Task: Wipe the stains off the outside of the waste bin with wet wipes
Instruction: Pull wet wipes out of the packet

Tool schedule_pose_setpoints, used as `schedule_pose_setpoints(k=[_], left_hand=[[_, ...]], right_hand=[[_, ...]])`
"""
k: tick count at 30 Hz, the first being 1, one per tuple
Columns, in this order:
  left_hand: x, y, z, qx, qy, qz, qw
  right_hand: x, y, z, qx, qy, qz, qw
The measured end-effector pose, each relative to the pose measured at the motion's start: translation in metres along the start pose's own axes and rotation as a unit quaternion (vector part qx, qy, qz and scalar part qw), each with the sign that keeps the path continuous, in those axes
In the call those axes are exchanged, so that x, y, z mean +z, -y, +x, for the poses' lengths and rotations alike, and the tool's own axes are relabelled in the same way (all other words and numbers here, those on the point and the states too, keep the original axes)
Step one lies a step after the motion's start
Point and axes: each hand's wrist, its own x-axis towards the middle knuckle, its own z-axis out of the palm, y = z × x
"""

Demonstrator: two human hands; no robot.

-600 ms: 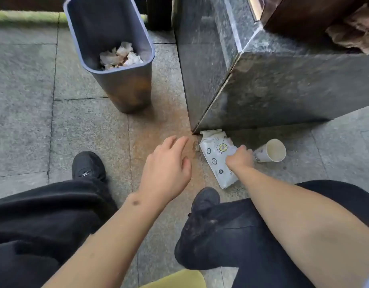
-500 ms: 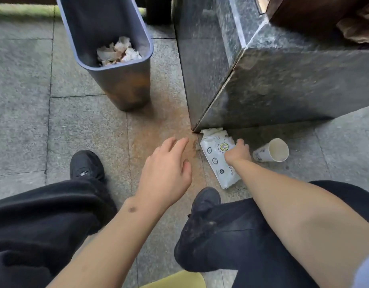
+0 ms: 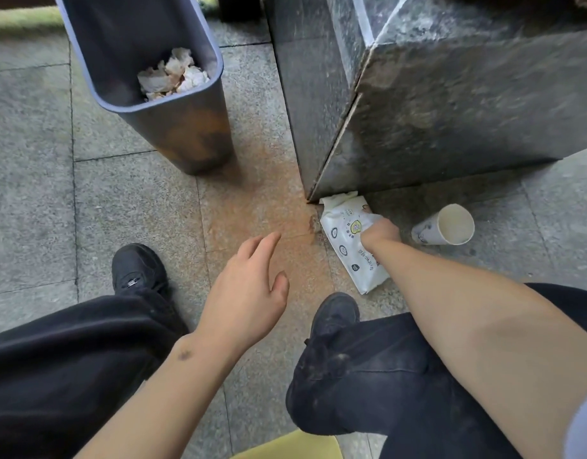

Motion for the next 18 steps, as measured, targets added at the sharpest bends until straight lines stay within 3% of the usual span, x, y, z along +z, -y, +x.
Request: schedule_pose_setpoints(k=[5,9,14,16,18], left_hand=[[-0.001,0.004,-0.002,-0.017,-0.001,0.006,1.000],[-0.002,0.000,-0.005,-0.023,0.000,0.000,1.000],[-0.002,-0.001,-0.008,-0.005,-0.005,0.001,1.000],[-0.001,0.001,-0.009,-0.006,-0.007,-0.005,1.000],[-0.001,0.003,-0.008,-0.009,-0.011,-0.012,1.000]], right_hand=[[-0.018,-0.001,-0.007,0.011,-0.061,0.000,0.998],[-0.019,0.000,-0.011,0.029,-0.030,0.027,0.999],[-0.014,-0.001,-0.015,0.025,-0.048,-0.046,0.997],[-0.016,-0.001,-0.010,0.060,-0.007,0.041,0.997],[-0.016,-0.003,-0.004,0.097,0.055,0.205,0.972]])
